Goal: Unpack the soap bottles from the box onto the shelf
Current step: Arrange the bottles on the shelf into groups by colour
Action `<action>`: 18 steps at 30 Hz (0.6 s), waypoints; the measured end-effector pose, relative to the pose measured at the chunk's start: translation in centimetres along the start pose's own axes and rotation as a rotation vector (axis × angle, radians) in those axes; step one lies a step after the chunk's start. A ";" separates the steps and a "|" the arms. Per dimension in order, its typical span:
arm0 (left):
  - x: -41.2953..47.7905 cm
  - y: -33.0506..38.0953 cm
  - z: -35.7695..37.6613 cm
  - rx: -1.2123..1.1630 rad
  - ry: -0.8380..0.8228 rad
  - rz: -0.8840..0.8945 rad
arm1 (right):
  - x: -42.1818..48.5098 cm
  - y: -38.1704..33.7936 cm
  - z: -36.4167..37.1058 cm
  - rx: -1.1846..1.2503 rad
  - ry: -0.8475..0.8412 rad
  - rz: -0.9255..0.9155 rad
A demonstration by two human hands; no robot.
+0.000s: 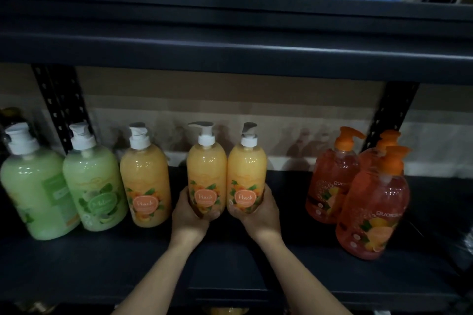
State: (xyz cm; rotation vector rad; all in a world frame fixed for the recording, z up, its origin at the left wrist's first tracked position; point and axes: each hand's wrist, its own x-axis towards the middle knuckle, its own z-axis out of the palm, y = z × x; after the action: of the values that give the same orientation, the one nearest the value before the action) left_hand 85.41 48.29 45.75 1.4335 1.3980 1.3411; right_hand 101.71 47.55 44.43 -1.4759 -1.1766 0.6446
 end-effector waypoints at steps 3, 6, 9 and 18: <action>0.2 -0.3 0.0 0.041 0.035 0.039 | 0.1 -0.1 0.2 -0.001 -0.009 0.010; 0.1 -0.3 -0.2 0.132 0.055 0.033 | -0.1 -0.1 0.0 0.025 -0.010 0.010; 0.2 -0.3 -0.2 0.140 0.059 0.055 | -0.2 -0.2 0.1 0.036 -0.021 0.011; 0.5 -0.9 -0.1 0.200 0.092 0.065 | -0.4 -0.5 -0.3 0.047 -0.049 0.023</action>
State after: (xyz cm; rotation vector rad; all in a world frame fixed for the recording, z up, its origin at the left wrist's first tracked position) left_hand 85.09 48.88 45.00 1.5758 1.5948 1.3539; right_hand 101.66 47.07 44.89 -1.4425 -1.1761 0.7235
